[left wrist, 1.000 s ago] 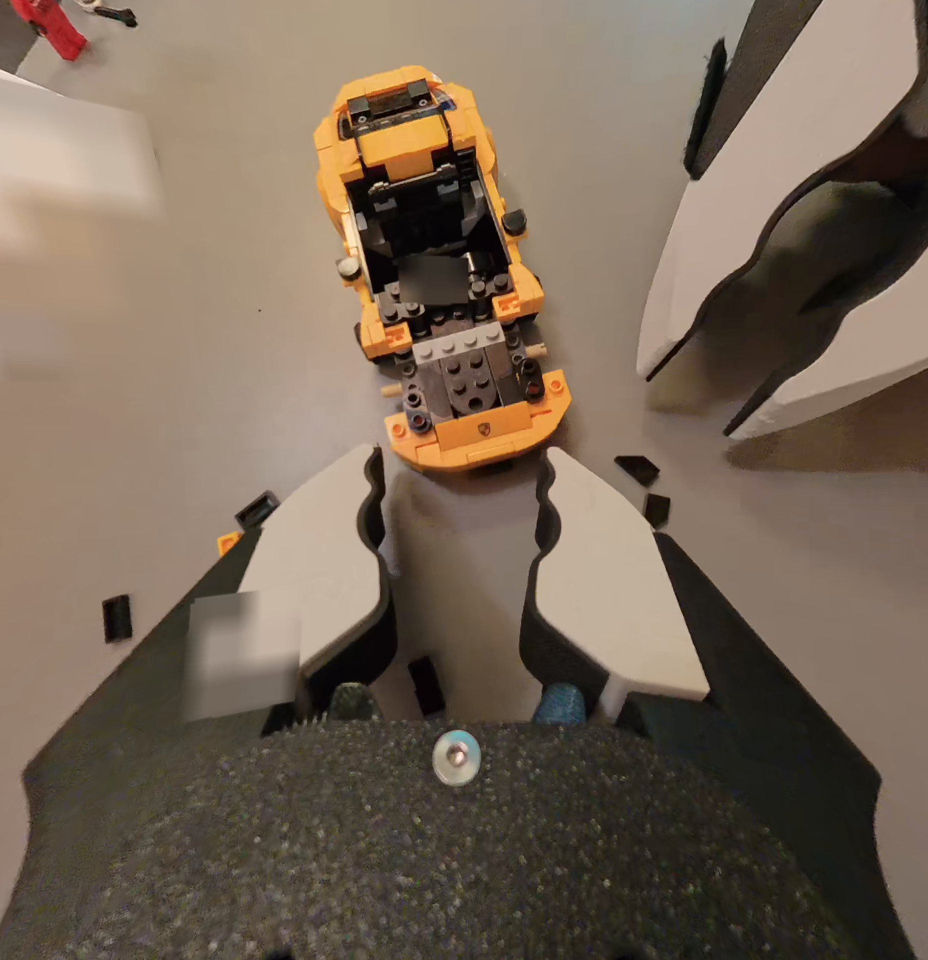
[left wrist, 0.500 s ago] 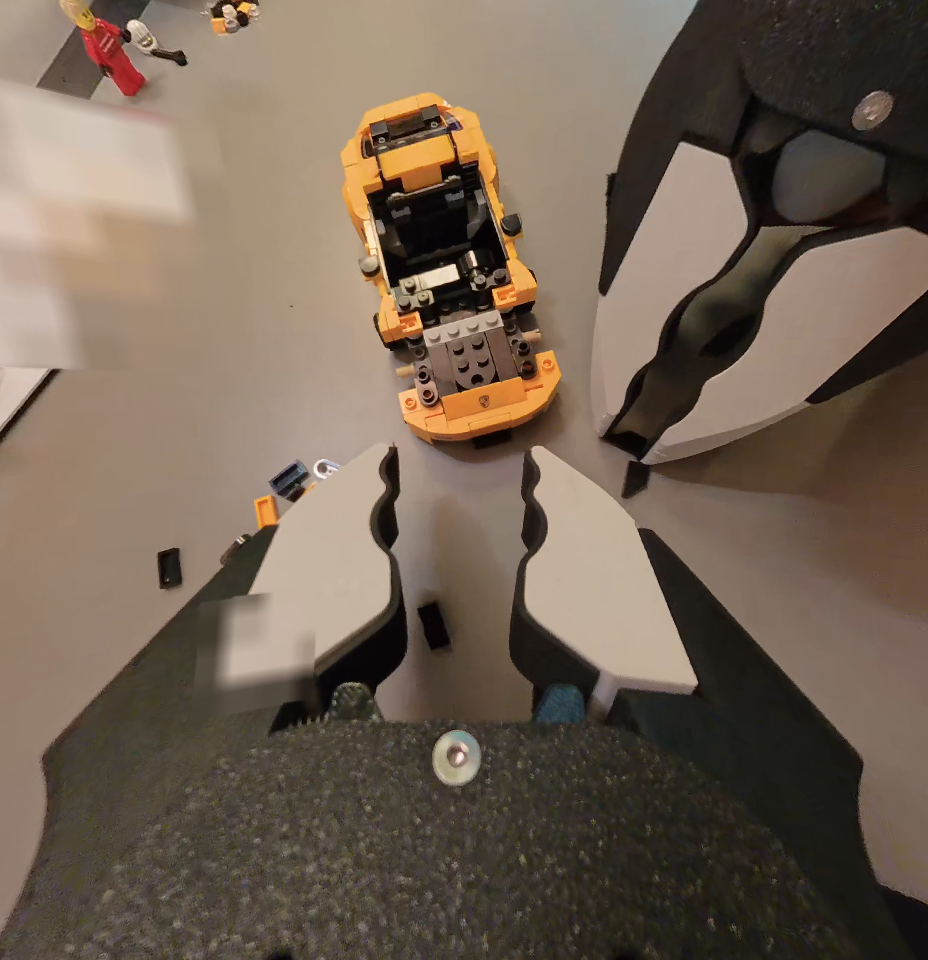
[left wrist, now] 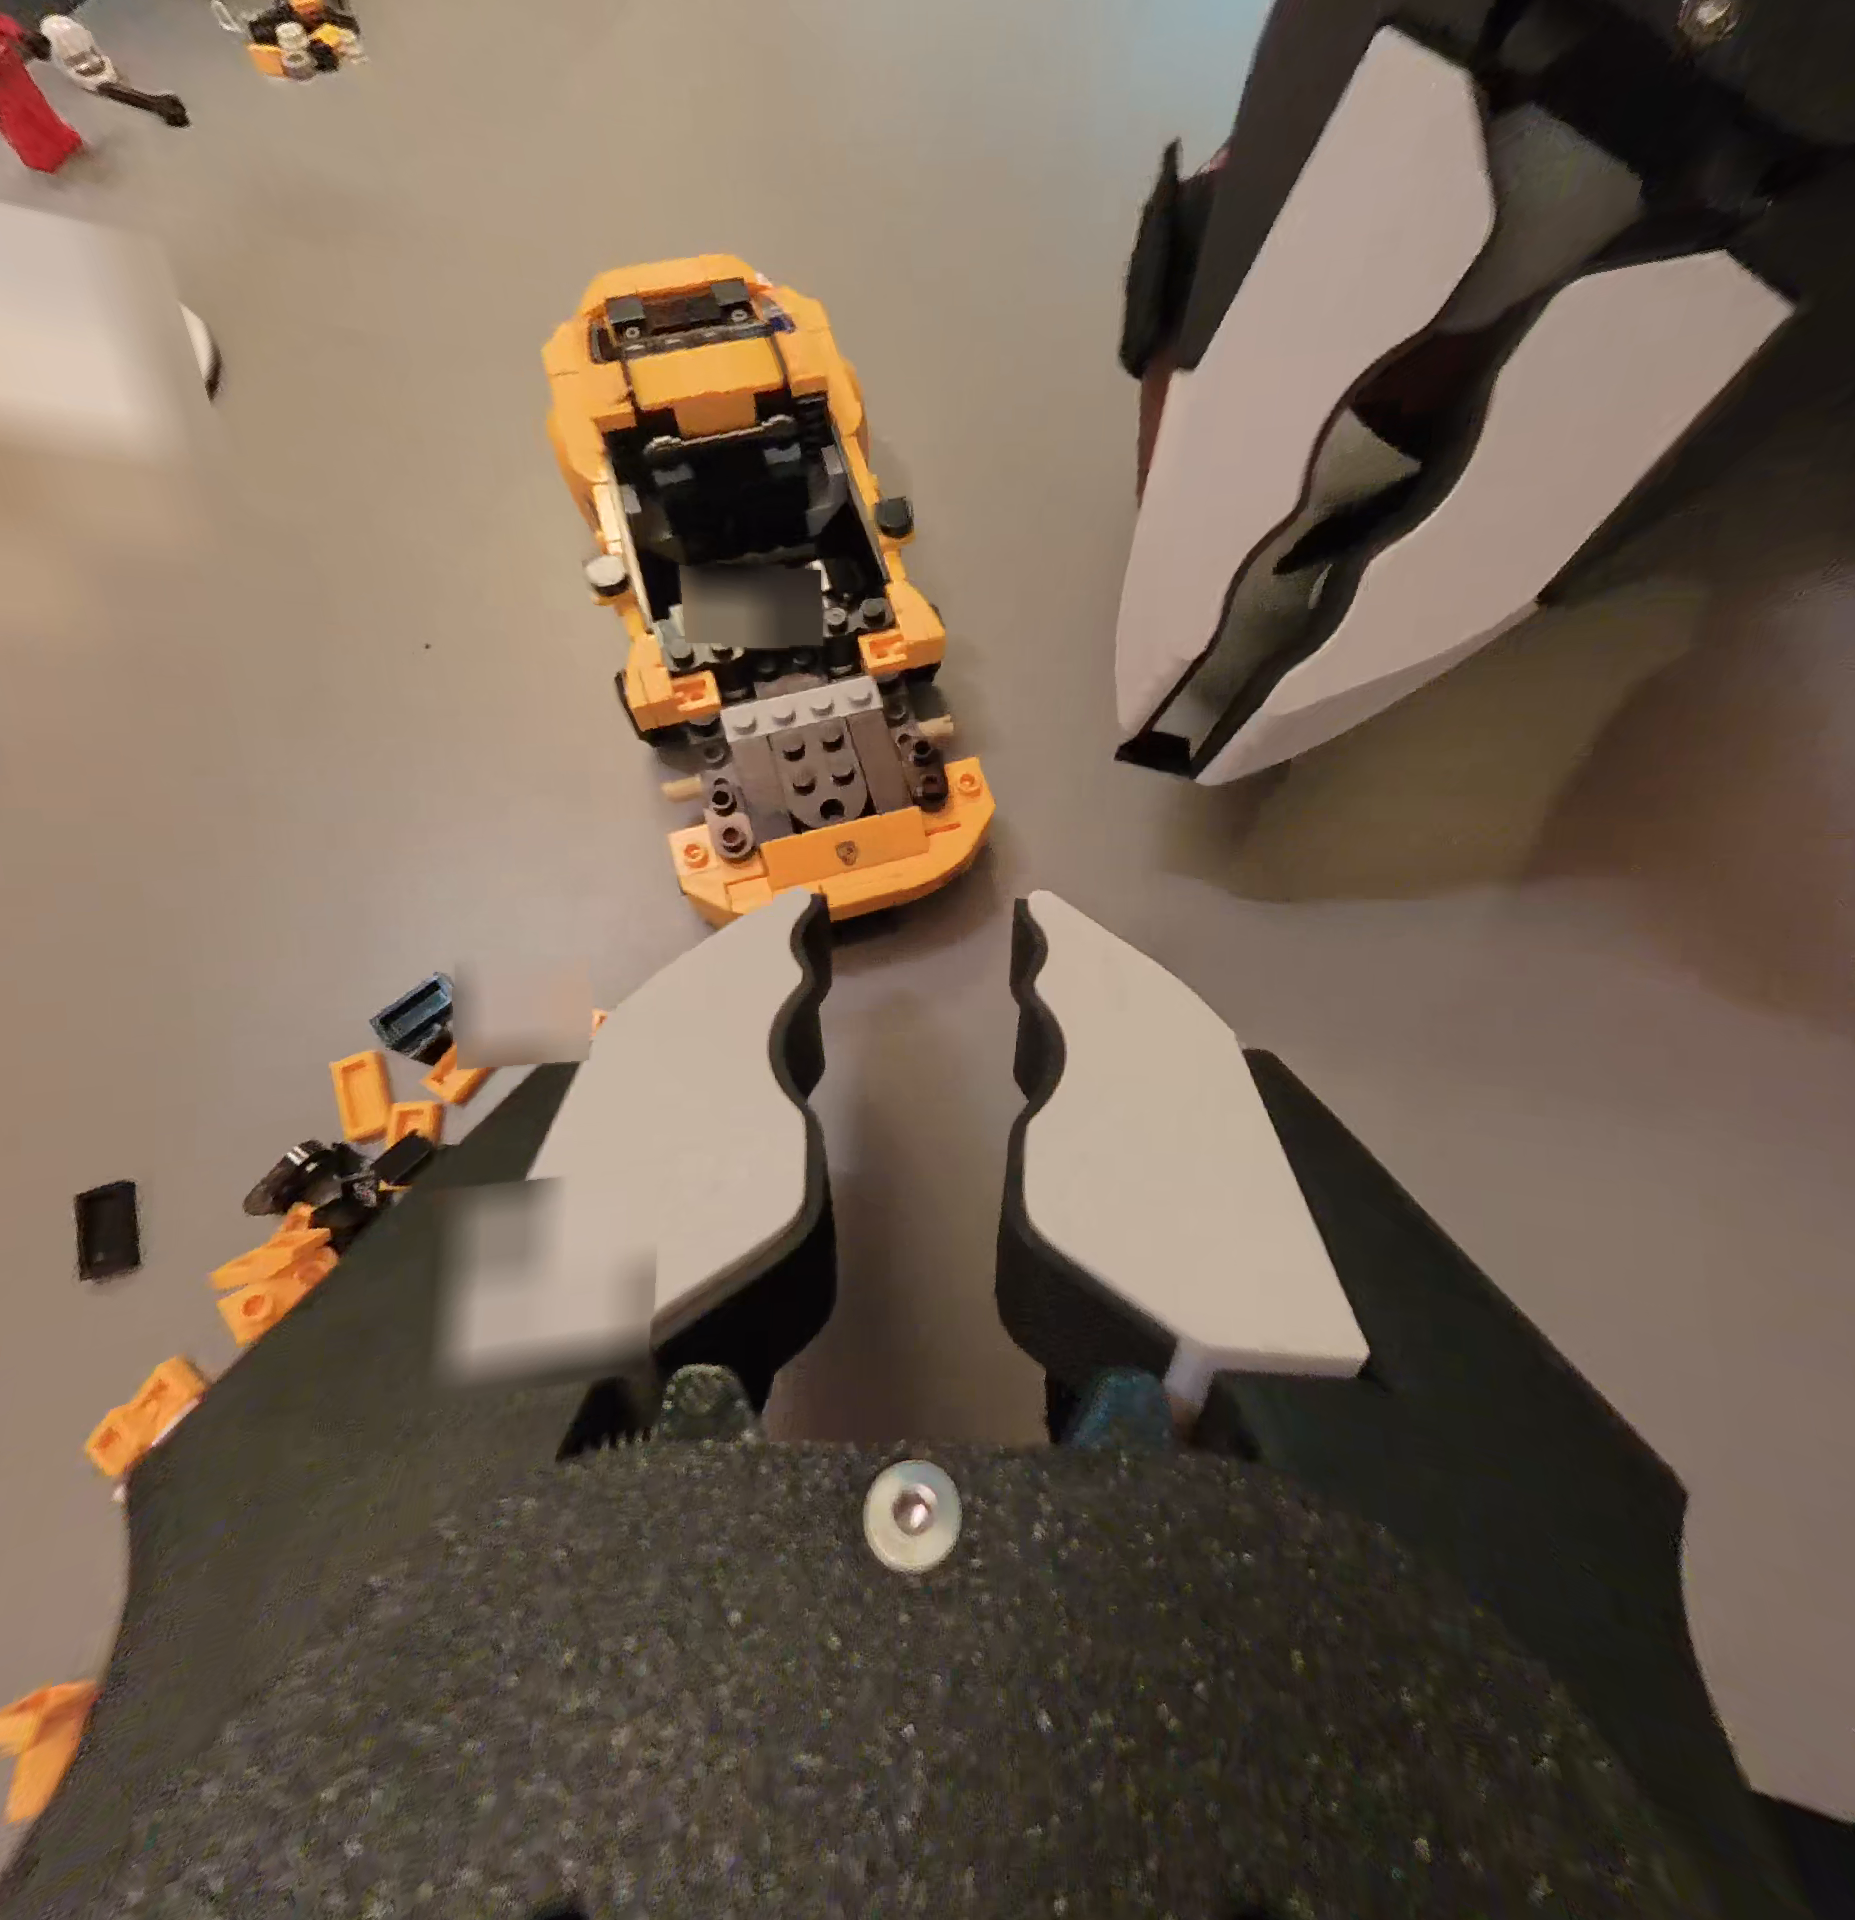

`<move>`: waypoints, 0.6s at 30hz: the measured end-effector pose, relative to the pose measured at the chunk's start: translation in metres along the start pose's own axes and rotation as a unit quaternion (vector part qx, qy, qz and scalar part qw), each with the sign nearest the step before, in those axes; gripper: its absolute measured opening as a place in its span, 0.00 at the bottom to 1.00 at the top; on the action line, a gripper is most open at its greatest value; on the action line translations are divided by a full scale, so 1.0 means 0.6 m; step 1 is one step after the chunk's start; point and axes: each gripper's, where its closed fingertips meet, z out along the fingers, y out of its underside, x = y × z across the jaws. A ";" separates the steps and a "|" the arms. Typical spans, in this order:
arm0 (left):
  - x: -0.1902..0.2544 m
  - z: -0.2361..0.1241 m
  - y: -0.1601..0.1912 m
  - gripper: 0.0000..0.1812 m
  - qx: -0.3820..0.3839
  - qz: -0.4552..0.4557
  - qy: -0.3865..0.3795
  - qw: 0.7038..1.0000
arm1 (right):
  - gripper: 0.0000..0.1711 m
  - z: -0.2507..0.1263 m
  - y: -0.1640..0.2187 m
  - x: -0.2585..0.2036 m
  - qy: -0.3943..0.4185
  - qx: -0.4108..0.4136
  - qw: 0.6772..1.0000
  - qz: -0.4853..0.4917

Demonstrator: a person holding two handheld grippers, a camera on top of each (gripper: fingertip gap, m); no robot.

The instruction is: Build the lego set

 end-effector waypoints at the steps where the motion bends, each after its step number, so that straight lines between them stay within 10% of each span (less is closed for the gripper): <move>1: -0.005 0.002 0.002 0.19 -0.002 -0.004 -0.008 1.000 | 0.06 -0.003 0.003 0.003 0.002 -0.001 1.000 0.003; 18: -0.028 0.027 0.020 0.26 -0.025 -0.003 -0.063 0.998 | 0.06 -0.017 0.020 0.028 0.019 0.036 0.999 0.023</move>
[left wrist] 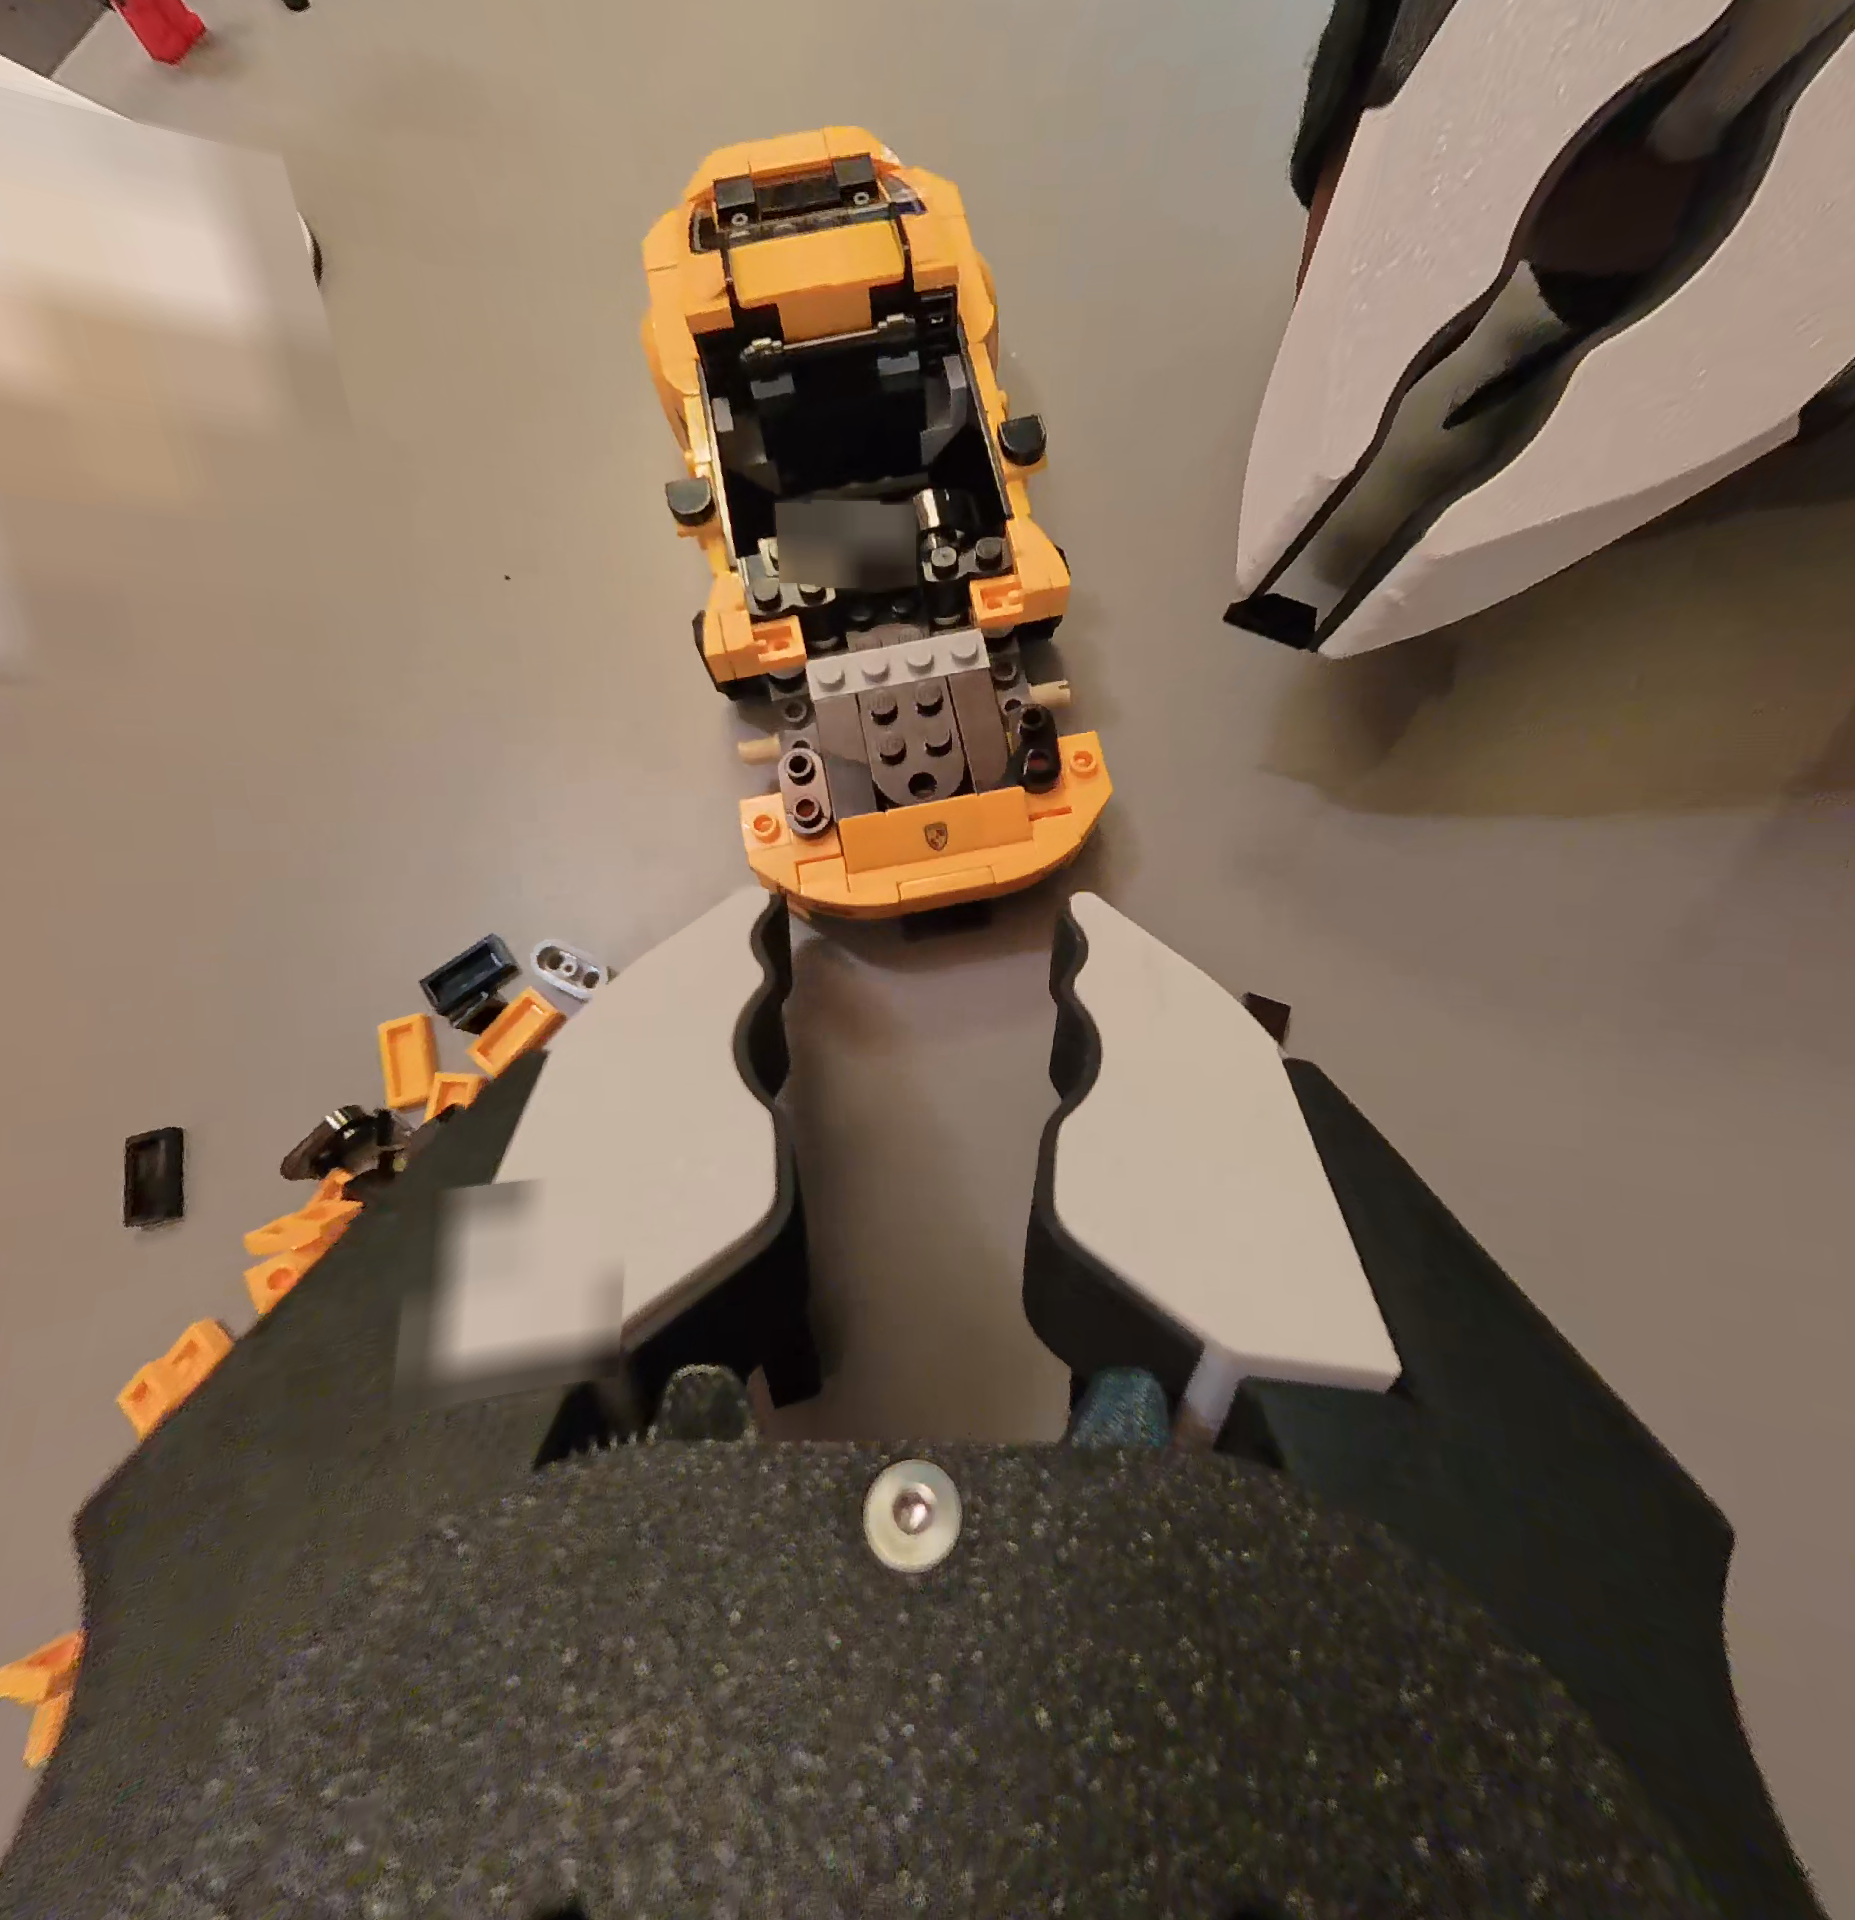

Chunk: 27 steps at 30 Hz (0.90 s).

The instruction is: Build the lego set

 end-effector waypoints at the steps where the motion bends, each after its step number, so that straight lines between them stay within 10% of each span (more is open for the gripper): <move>1: 0.000 0.001 0.001 0.26 -0.002 0.000 0.000 1.000 | 0.06 0.000 0.002 0.000 -0.001 -0.001 1.000 0.001; 27: 0.004 0.005 0.008 0.26 -0.015 0.014 -0.002 1.000 | 0.06 0.034 0.008 -0.033 -0.047 -0.064 0.997 -0.020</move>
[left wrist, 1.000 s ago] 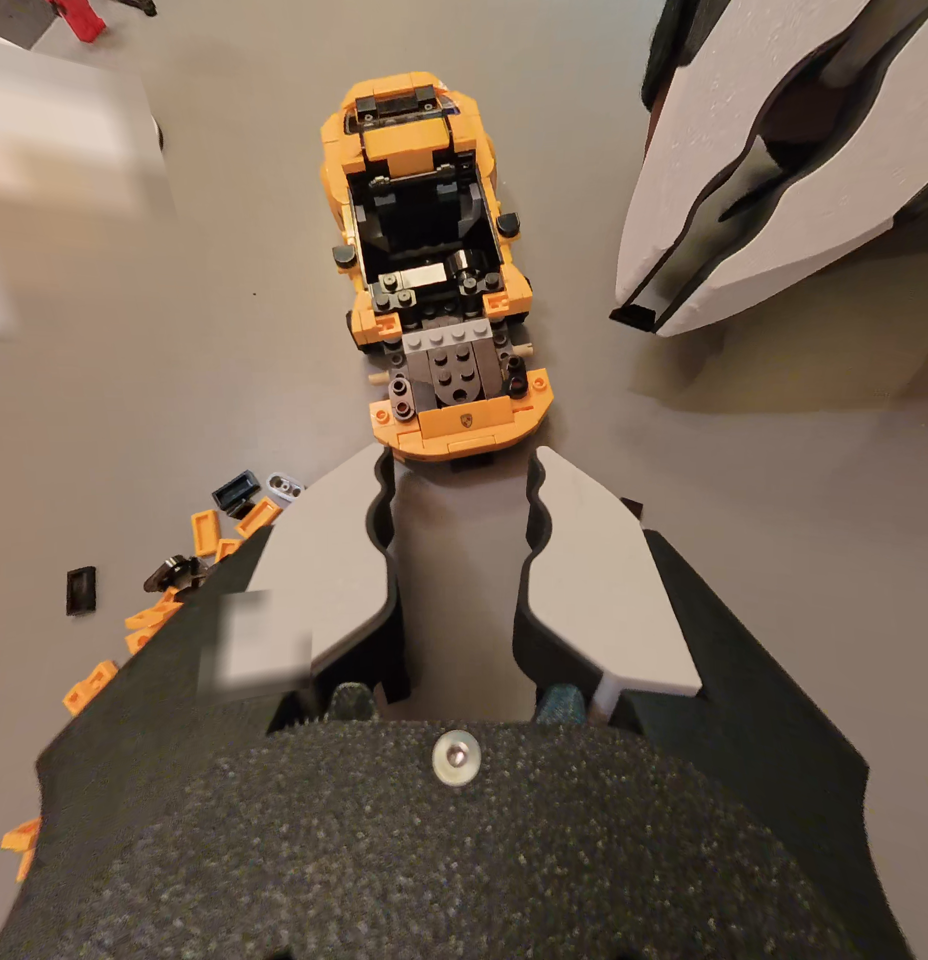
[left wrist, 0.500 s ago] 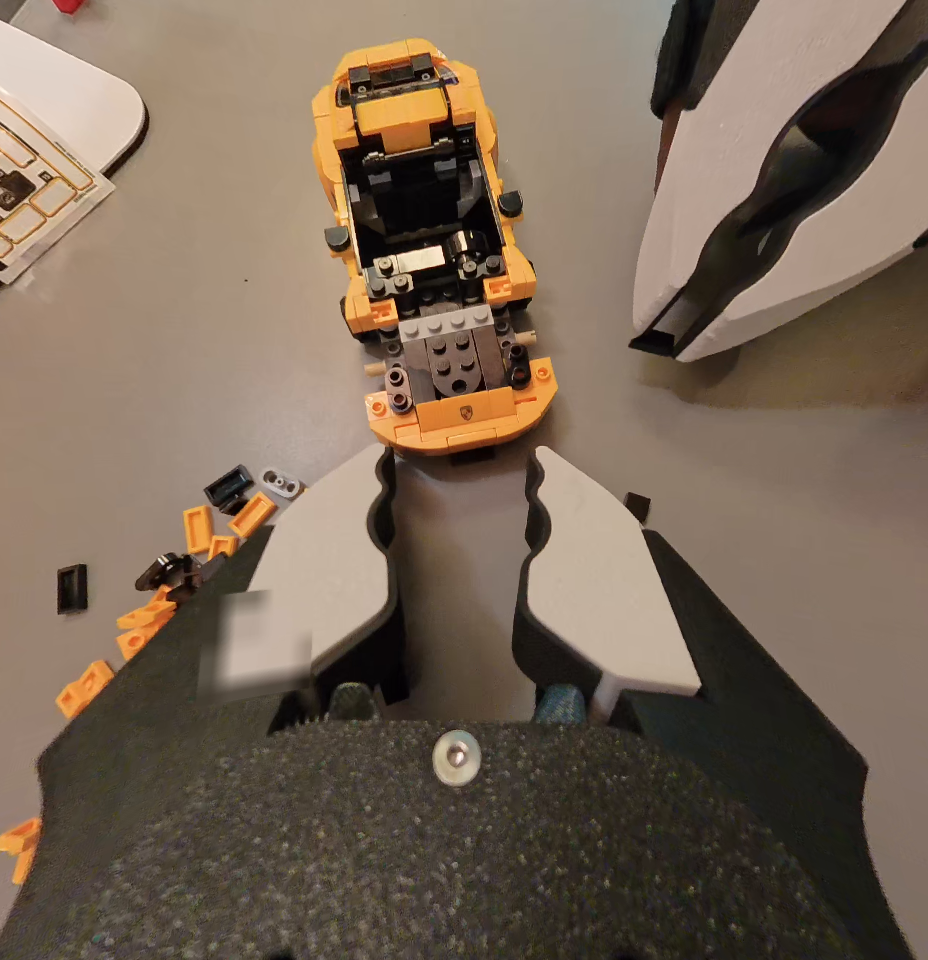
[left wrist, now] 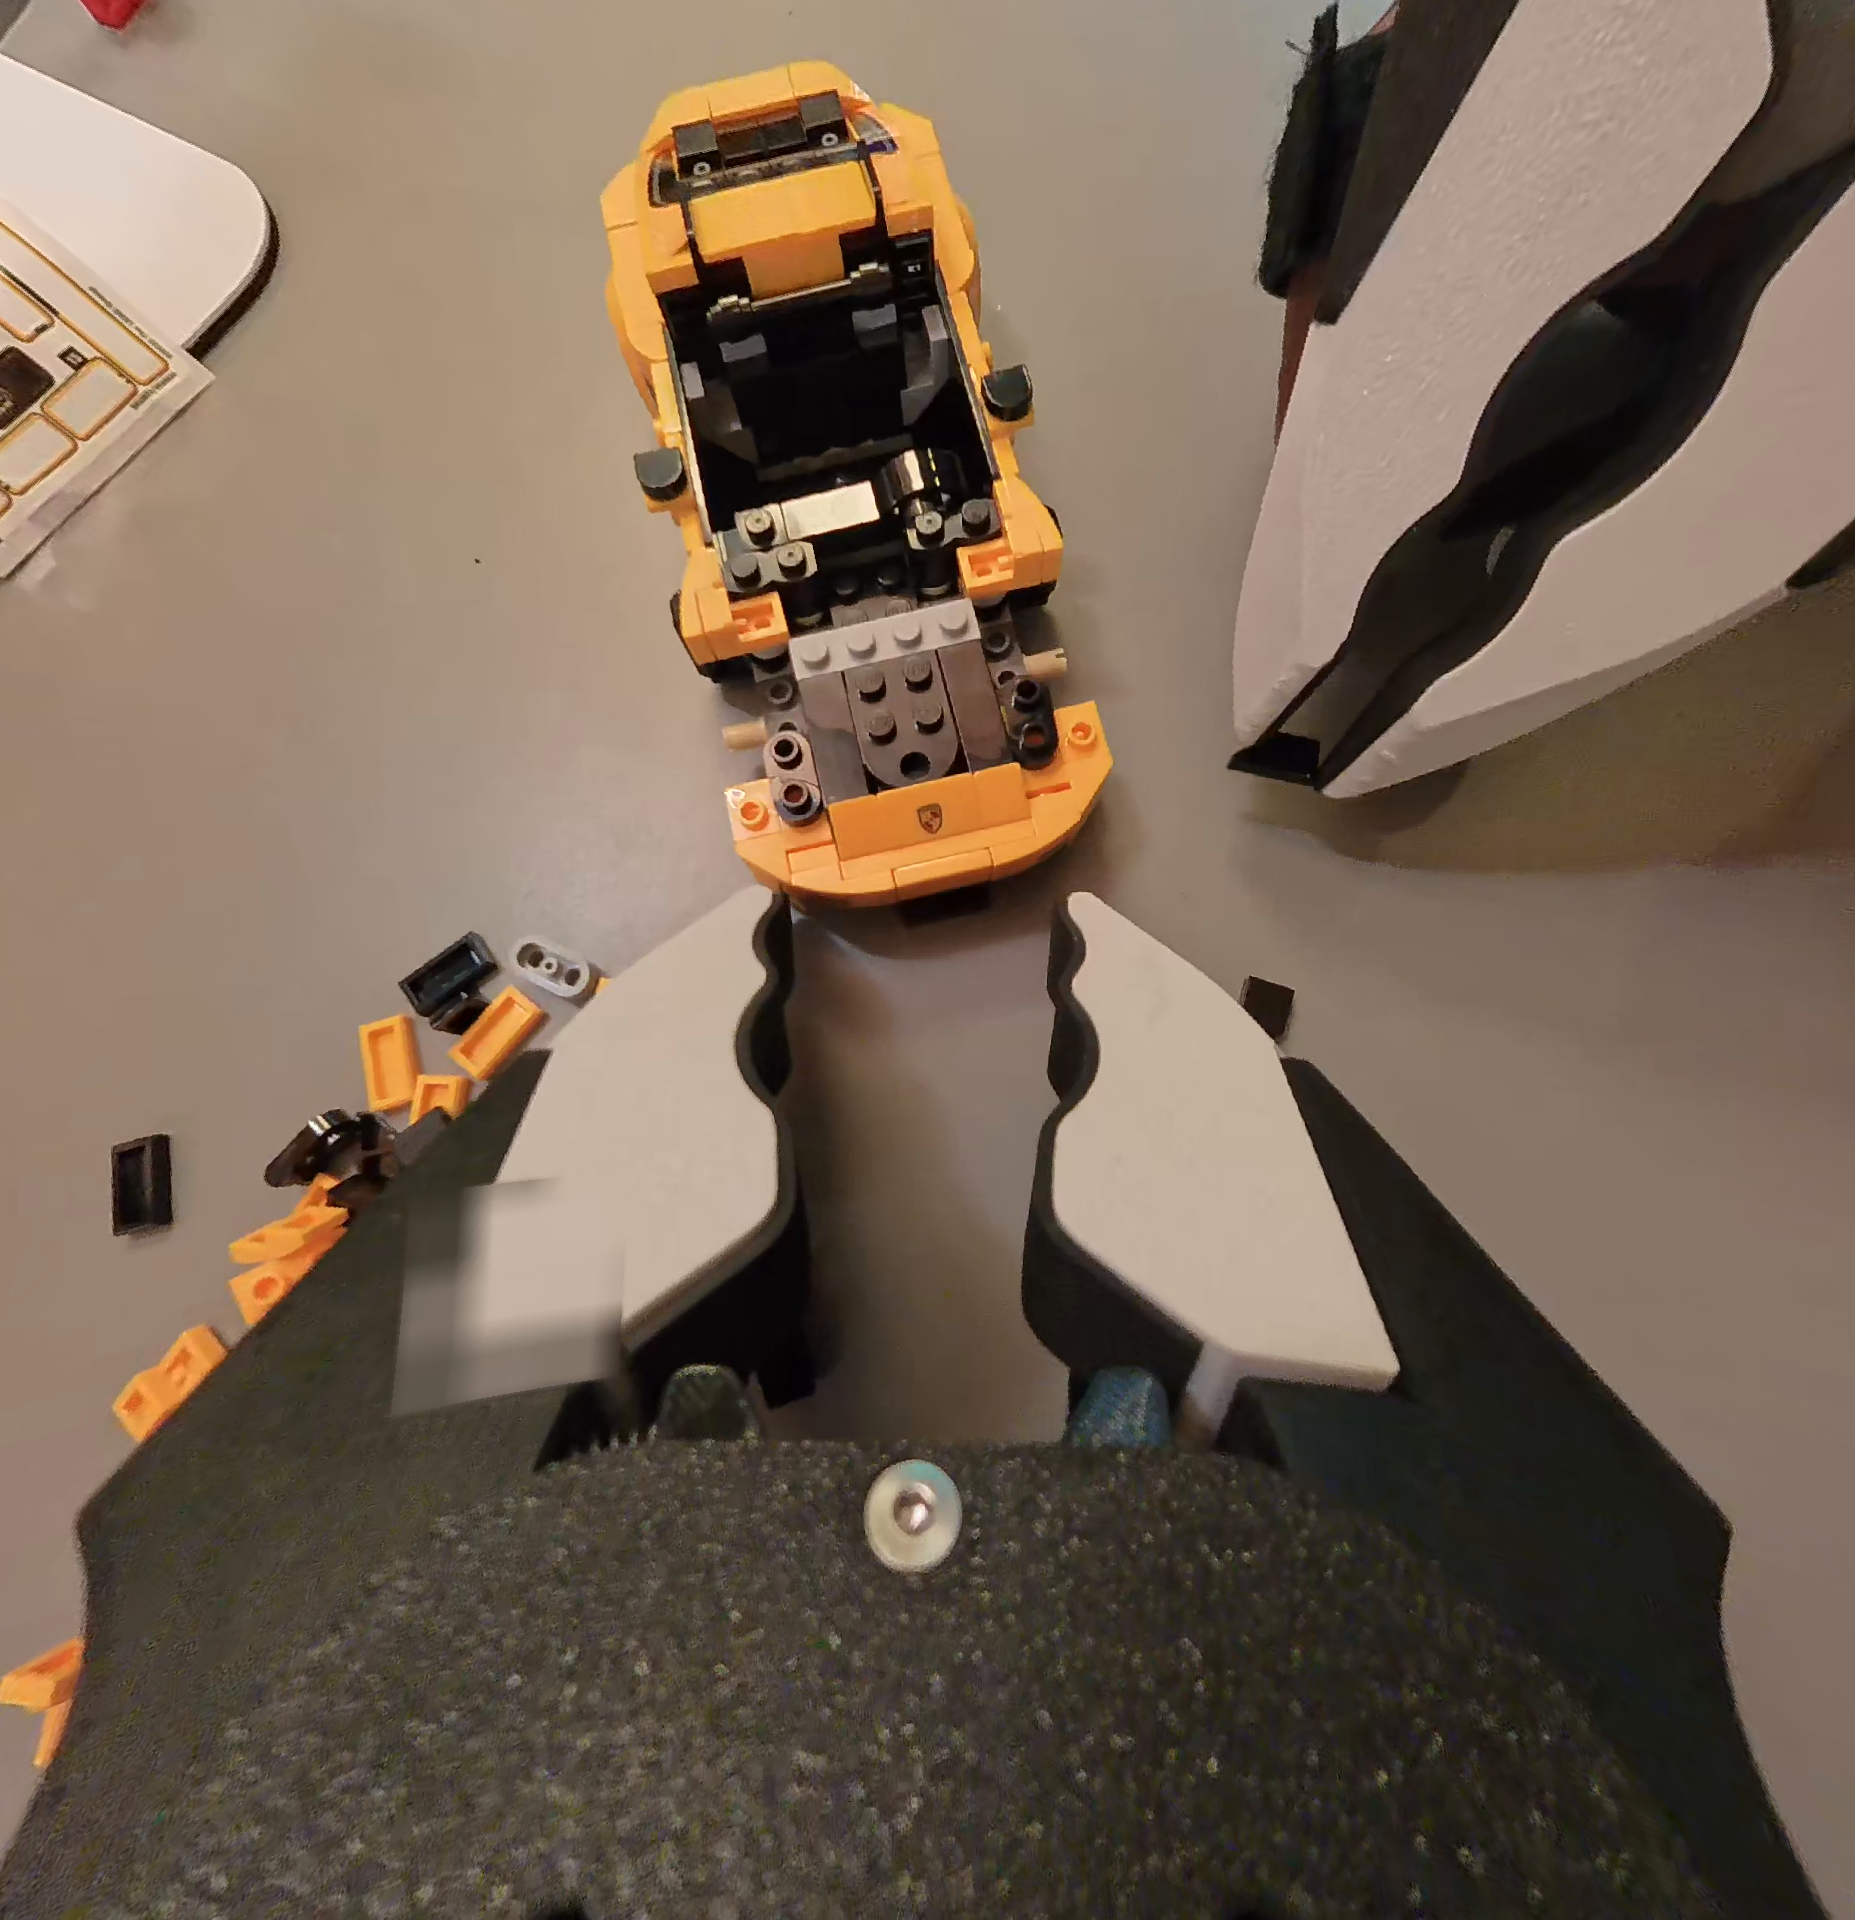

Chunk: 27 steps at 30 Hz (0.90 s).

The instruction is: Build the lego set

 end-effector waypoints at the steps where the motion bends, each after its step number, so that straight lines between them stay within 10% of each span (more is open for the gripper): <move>1: 0.000 0.000 0.000 0.26 -0.001 0.000 0.000 1.000 | 0.06 -0.001 0.000 0.001 0.001 0.001 1.000 0.002; 27: 0.010 0.000 0.001 0.25 -0.006 0.013 0.011 1.000 | 0.06 0.023 -0.021 -0.013 -0.018 -0.007 1.000 -0.015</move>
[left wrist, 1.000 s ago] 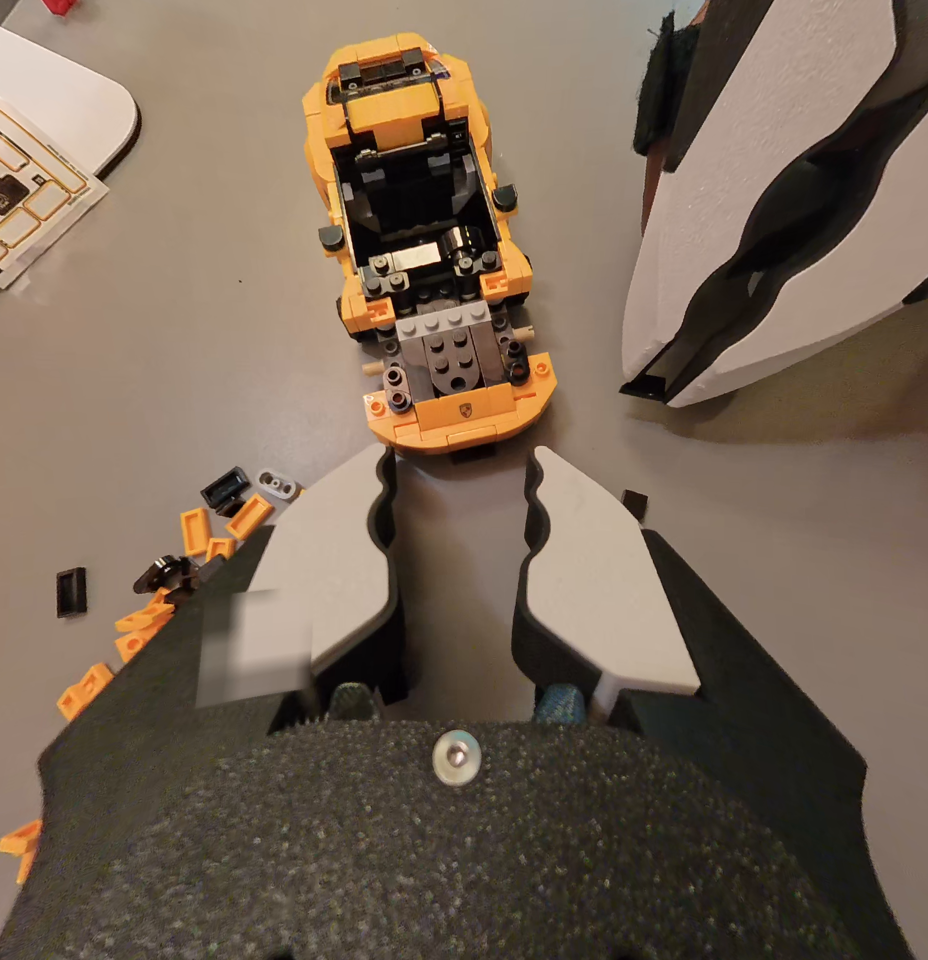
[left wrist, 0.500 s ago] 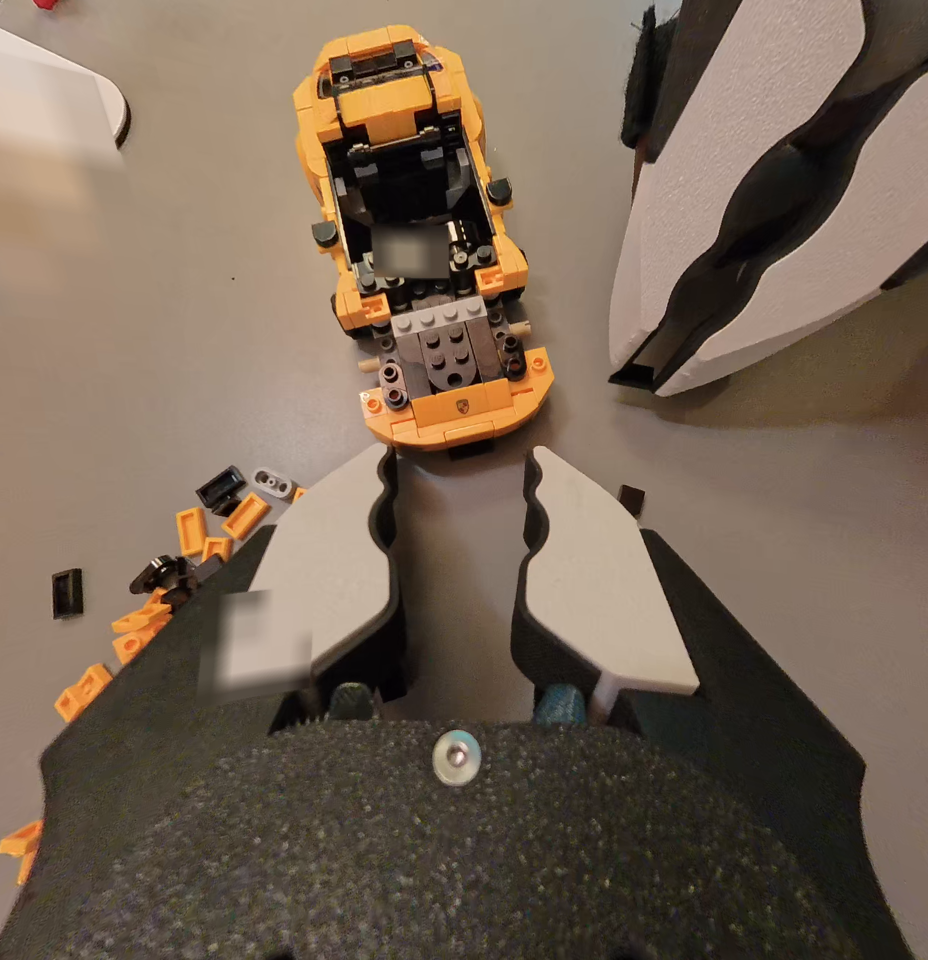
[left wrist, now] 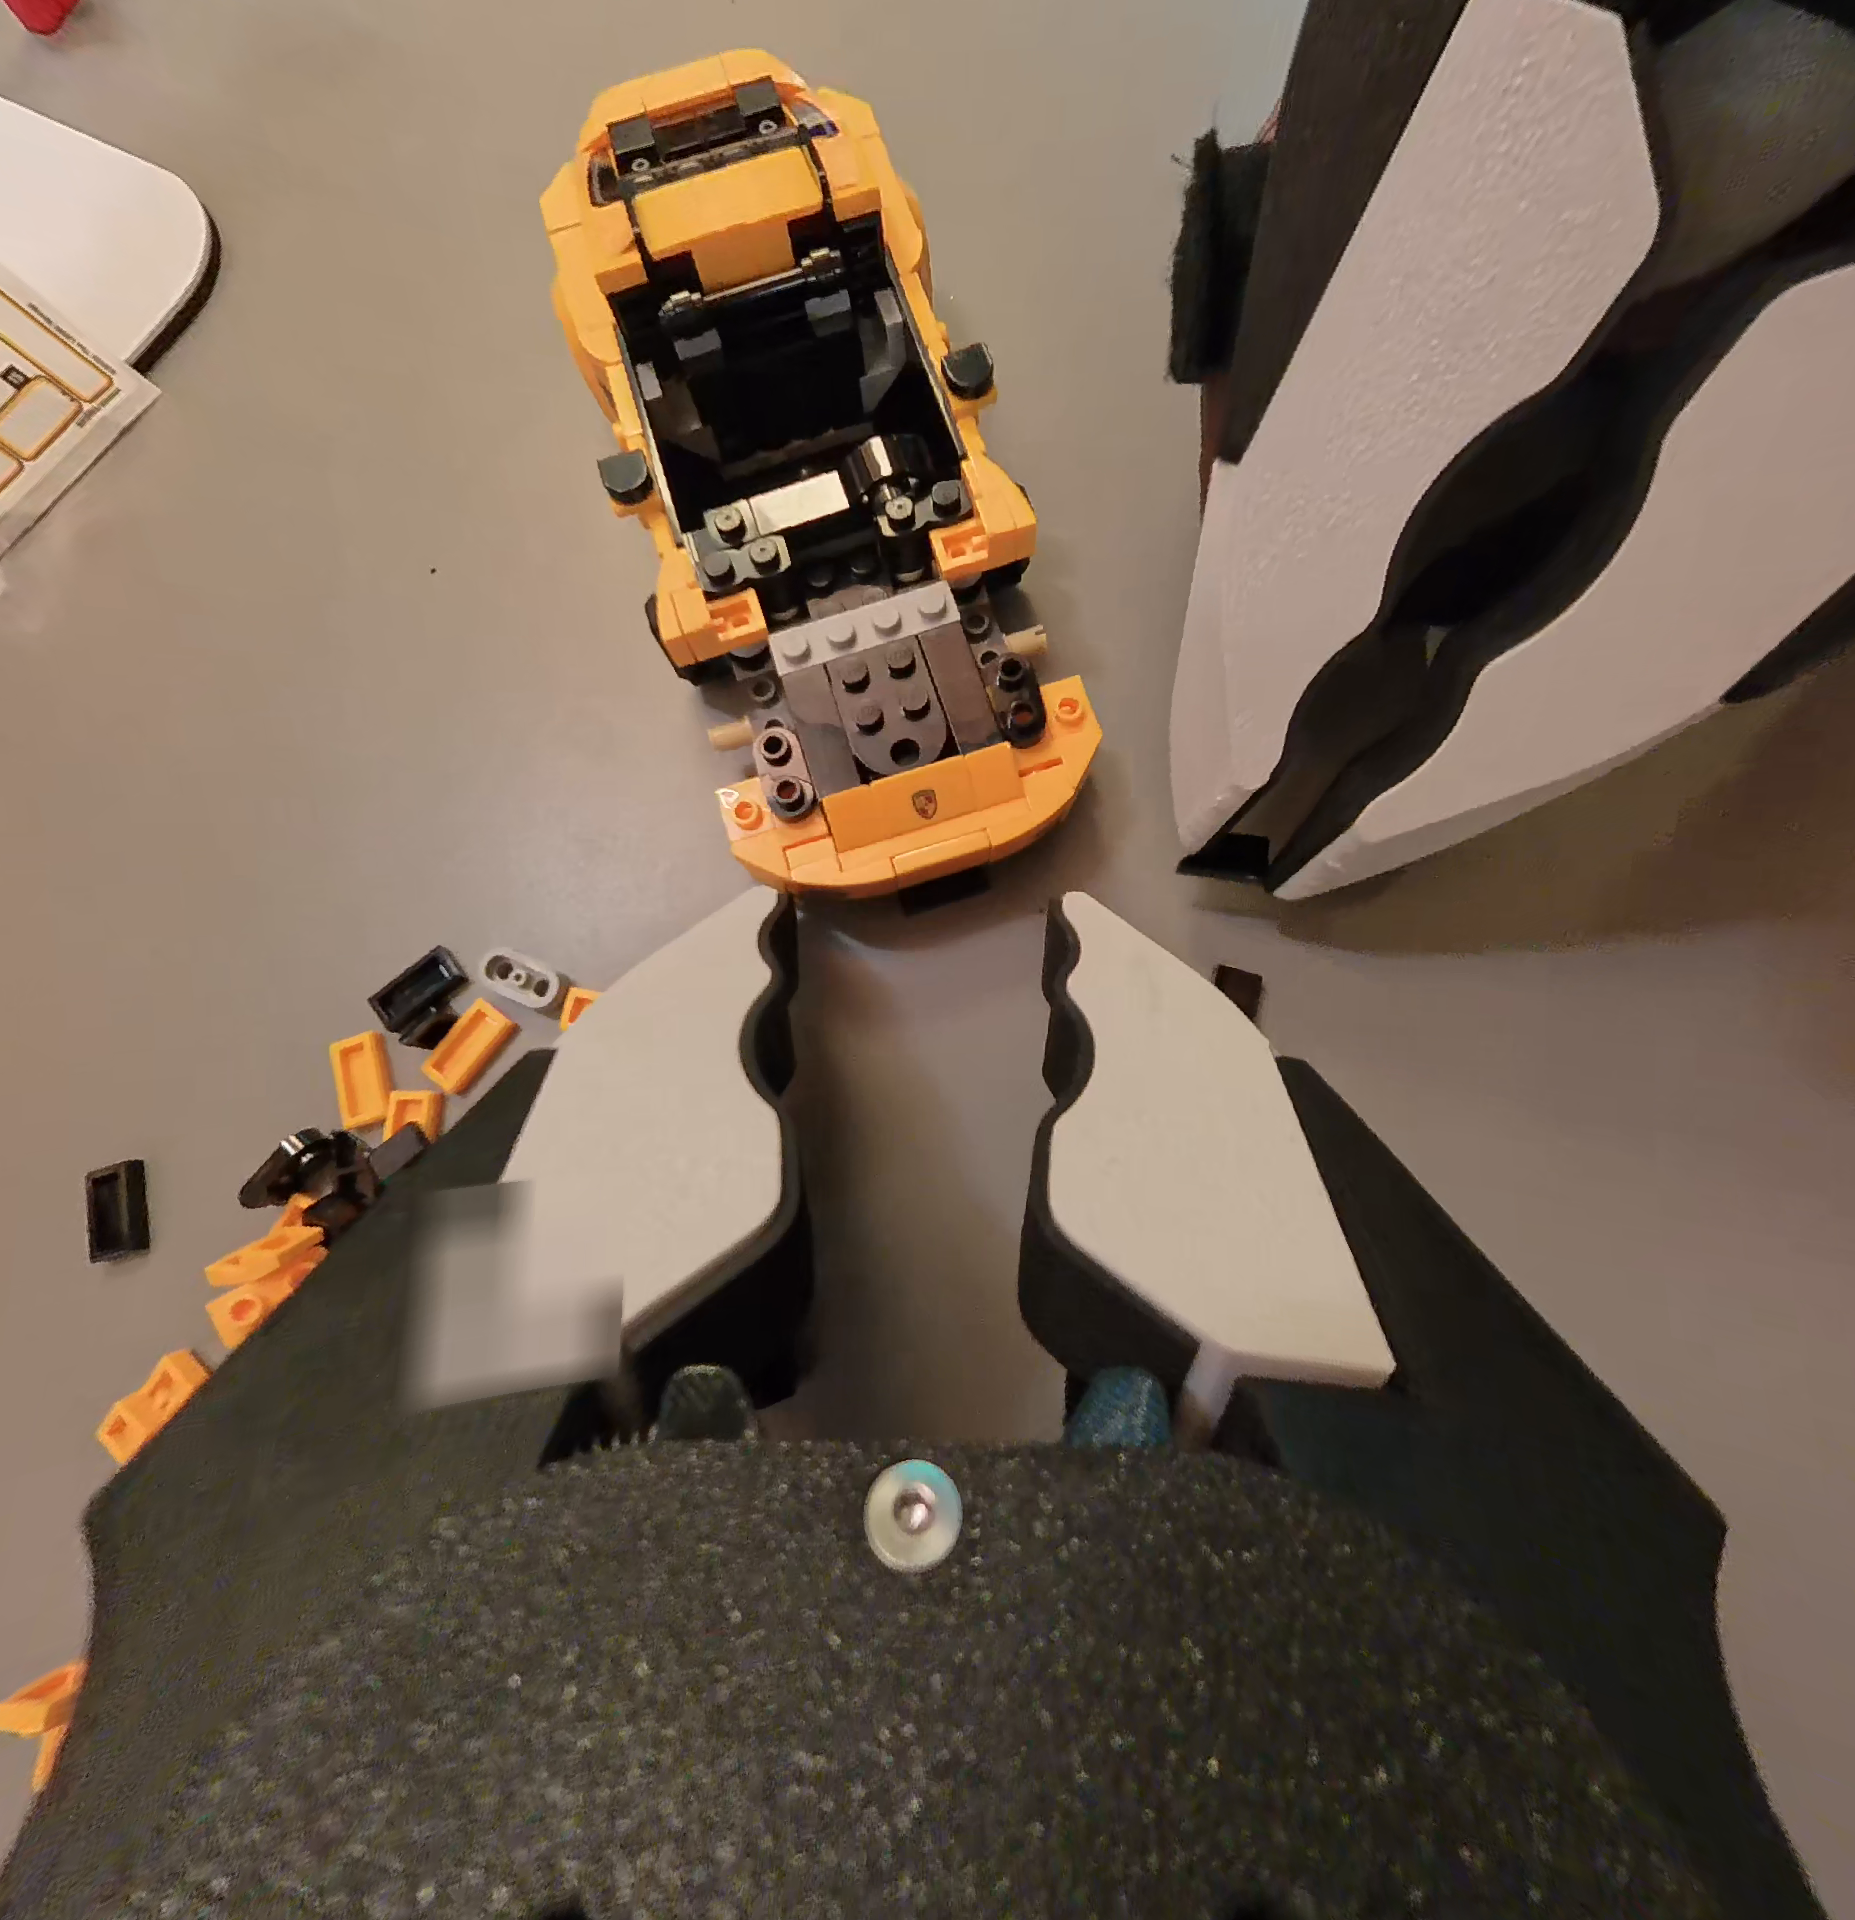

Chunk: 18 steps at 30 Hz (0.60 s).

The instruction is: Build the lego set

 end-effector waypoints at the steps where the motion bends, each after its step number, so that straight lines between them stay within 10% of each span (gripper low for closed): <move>1: 0.000 0.000 0.000 0.25 0.000 0.001 0.000 1.000 | 0.06 0.002 -0.002 0.000 0.000 0.000 1.000 -0.002; 18: 0.004 -0.001 0.001 0.24 -0.003 0.008 0.004 1.000 | 0.06 -0.002 -0.009 0.012 0.009 0.003 1.000 -0.007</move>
